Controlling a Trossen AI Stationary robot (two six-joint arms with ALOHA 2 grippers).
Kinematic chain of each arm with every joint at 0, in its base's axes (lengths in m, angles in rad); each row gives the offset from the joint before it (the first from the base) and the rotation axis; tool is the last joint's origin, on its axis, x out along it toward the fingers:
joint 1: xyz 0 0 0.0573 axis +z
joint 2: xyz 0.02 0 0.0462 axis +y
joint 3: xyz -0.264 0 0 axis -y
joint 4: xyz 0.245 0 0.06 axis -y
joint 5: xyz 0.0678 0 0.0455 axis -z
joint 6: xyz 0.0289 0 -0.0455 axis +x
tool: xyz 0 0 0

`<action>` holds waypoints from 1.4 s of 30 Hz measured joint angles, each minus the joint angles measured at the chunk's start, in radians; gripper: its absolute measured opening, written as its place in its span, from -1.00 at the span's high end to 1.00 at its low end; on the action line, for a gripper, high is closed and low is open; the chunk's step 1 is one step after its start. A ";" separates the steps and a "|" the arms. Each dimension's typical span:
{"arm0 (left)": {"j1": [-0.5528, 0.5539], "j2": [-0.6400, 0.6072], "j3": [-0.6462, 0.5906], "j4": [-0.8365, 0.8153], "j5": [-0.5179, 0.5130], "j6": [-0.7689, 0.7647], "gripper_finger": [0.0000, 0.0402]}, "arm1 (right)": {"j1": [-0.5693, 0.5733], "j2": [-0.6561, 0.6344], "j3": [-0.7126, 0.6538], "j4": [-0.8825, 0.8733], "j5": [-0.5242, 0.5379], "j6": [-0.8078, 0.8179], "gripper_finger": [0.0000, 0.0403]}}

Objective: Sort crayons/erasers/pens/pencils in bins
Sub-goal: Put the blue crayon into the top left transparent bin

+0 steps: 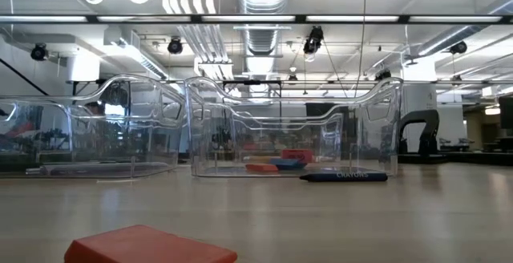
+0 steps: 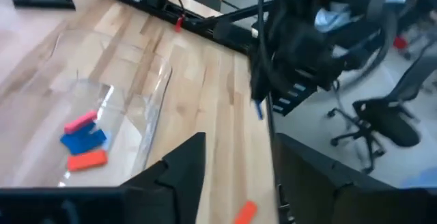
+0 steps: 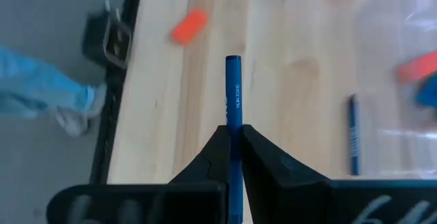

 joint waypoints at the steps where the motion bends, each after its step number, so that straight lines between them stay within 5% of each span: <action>1: 0.000 0.002 0.000 0.003 0.000 0.022 0.17 | 0.000 -0.020 0.000 0.001 0.017 0.000 0.93; 15: 0.002 0.062 0.000 0.270 -0.173 0.497 0.08 | -0.069 -0.249 0.004 0.148 0.399 -0.151 0.93; 22: 0.004 0.144 0.000 0.495 -0.175 0.822 0.08 | -0.082 -0.282 0.005 0.366 0.412 -0.374 0.94; 42: 0.039 0.154 0.000 0.707 -0.067 0.950 0.08 | -0.158 -0.255 0.005 0.579 0.409 -0.680 0.94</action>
